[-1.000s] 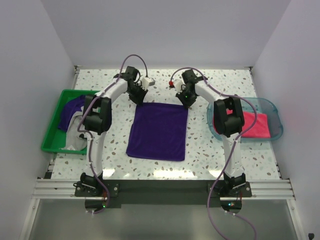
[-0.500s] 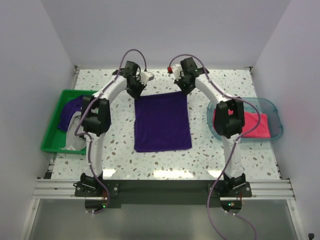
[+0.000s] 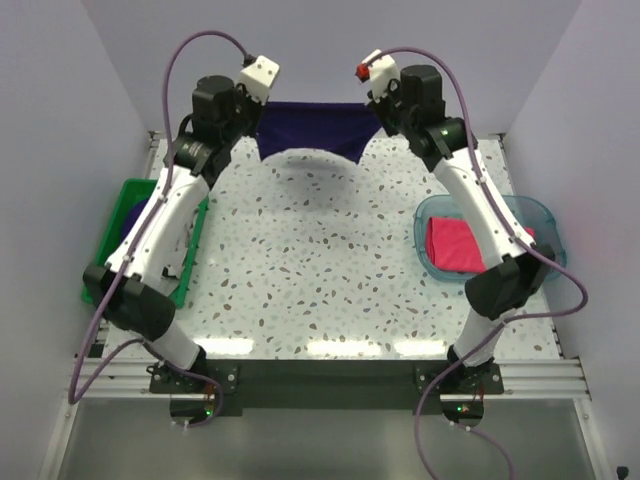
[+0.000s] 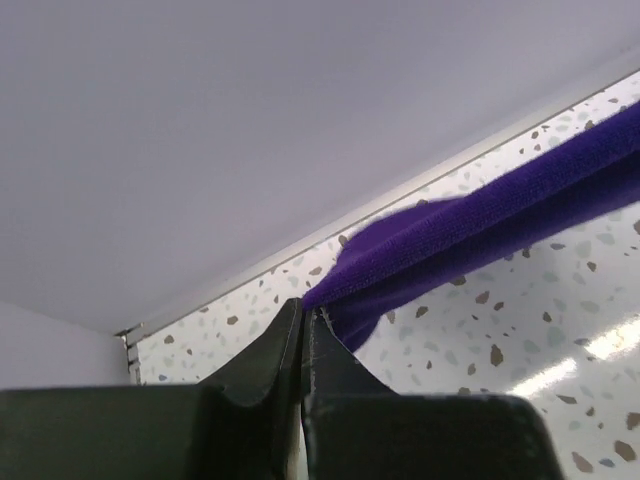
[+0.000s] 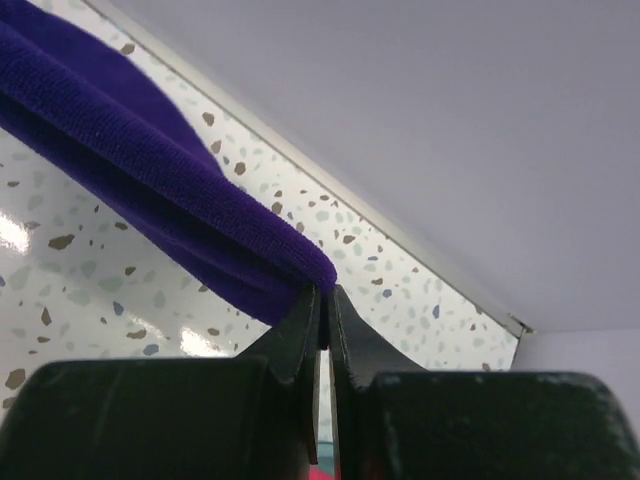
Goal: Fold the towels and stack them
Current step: Fold the towel
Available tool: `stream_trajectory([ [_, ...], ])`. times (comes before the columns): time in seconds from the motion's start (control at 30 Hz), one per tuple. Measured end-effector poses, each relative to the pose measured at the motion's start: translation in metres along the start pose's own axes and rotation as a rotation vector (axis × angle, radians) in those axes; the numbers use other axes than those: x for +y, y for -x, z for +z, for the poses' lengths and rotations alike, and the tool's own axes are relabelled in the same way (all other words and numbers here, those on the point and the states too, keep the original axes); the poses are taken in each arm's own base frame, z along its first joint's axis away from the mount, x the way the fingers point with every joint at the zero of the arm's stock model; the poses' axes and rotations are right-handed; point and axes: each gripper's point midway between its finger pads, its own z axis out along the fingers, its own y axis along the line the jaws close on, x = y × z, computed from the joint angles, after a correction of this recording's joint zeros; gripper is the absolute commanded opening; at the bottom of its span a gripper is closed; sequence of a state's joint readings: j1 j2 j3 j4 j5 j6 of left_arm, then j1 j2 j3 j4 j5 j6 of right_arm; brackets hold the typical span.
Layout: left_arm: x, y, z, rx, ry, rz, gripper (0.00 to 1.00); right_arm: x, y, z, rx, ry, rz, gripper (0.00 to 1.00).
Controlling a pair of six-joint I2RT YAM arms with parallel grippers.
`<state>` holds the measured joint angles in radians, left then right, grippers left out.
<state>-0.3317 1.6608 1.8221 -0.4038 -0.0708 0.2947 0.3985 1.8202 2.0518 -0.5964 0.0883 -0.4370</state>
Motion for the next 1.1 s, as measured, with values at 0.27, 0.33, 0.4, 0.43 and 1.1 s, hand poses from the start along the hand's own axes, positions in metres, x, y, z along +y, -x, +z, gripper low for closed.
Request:
stream_trajectory([
  [0.27, -0.028, -0.043, -0.045, 0.042, 0.048, -0.049, 0.0, 0.025, -0.016, -0.056, -0.015, 0.033, -0.035, 0.0],
  [0.33, -0.032, -0.05, -0.056, 0.056, 0.043, -0.05, 0.0, 0.042, -0.026, -0.066, 0.006, 0.069, -0.051, 0.0],
  [0.4, -0.037, -0.047, -0.074, 0.051, 0.027, -0.059, 0.0, 0.055, -0.035, -0.08, 0.022, 0.105, -0.064, 0.0],
  [0.43, -0.038, -0.043, -0.081, 0.042, 0.02, -0.063, 0.0, 0.058, -0.037, -0.088, 0.024, 0.116, -0.067, 0.0],
  [1.1, -0.06, -0.232, 0.053, 0.579, 0.086, -0.239, 0.0, 0.1, -0.157, 0.064, 0.375, 0.173, -0.034, 0.0],
])
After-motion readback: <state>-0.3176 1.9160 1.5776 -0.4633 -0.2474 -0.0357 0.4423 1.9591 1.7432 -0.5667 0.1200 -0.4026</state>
